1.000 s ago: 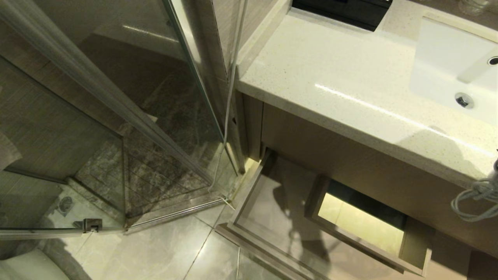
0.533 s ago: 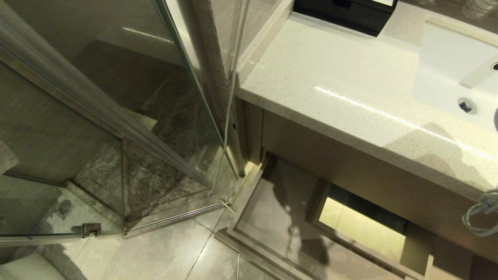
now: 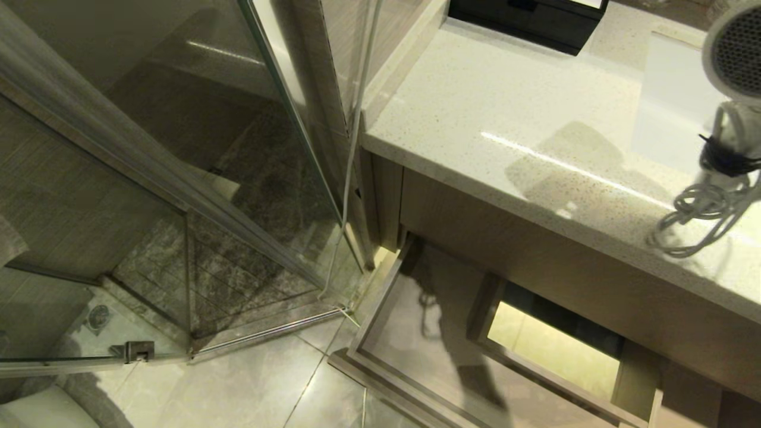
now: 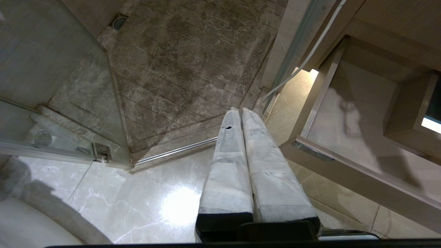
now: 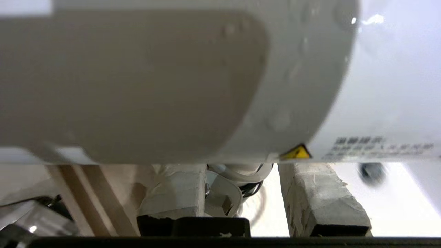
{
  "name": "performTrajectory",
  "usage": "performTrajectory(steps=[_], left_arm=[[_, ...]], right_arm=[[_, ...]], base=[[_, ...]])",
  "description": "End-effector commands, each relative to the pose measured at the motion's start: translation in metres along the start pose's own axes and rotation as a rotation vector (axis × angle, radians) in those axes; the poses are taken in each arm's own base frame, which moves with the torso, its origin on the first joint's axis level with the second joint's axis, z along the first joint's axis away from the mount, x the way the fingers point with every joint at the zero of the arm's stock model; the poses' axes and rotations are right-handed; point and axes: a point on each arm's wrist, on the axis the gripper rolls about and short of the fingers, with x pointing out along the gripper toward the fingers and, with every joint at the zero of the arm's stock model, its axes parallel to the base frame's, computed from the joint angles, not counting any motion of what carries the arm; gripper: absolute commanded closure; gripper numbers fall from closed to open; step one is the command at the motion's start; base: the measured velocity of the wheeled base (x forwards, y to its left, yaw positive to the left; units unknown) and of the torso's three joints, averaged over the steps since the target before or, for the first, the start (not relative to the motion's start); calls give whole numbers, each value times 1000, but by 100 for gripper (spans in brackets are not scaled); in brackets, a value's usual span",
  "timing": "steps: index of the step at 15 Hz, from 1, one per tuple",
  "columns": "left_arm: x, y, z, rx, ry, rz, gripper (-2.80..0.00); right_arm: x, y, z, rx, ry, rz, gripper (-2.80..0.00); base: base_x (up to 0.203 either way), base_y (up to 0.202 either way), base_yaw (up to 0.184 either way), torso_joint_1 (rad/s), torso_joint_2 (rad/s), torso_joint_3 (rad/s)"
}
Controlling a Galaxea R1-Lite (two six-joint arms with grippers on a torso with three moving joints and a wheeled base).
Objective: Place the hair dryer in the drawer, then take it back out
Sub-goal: Place it on the countertop
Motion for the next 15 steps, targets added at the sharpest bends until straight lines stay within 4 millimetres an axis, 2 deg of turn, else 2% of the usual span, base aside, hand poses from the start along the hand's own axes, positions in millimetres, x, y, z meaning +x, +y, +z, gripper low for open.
performTrajectory(steps=[1,6,11,15], left_arm=[[0,0,0,0,2,0,0],[0,0,0,0,2,0,0],[0,0,0,0,2,0,0],[0,0,0,0,2,0,0]], right_arm=[[49,12,9,-22,24,127,0],[97,31,13,-104,50,246,0],[119,37,12,-127,69,260,0],[139,32,14,-120,115,163,0]], base=[[0,0,0,0,0,0],[0,0,0,0,0,0],[0,0,0,0,0,0],[0,0,0,0,0,0]])
